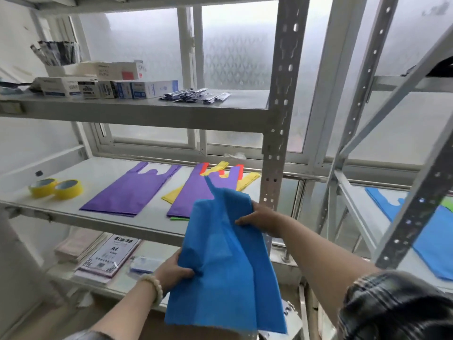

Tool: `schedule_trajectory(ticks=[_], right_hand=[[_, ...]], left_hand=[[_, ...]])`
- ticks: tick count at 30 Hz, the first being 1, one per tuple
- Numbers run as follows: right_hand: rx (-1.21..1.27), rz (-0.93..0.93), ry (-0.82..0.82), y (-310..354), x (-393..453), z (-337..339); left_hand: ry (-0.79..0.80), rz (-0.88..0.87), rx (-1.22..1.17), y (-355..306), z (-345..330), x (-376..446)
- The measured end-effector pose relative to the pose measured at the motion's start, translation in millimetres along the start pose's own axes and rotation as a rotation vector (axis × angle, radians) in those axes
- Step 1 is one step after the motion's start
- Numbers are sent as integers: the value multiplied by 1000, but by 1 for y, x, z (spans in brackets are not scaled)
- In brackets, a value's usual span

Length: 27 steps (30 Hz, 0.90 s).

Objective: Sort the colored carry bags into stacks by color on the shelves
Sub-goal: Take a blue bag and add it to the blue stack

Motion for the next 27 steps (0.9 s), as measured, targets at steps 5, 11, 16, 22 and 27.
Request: schedule_trajectory(ticks=[5,11,16,22,27], right_hand=[[60,-29,57,-20,-58,25],[75,-79,62,-55,-138,92],[108,-140,26,-96,-210,171],[130,-288,-63,-171,-302,297],[166,-335,-188,-217,-358,390]], left_hand=[[118,42,66,10,-53,-15],[309,74,110,7,-142,-14],[482,81,184,8,-244,-9],[609,103,264,33,-399,-1],[685,95,230,44,-513,16]])
Point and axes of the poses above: each hand's wrist, its own x-axis towards the middle knuckle, its own z-axis out of the back of the hand, y = z × x, the point moved 3 cm from there along x, towards the middle knuckle, and after that the axes turned 6 degrees about -x, right-handed, at the moved point
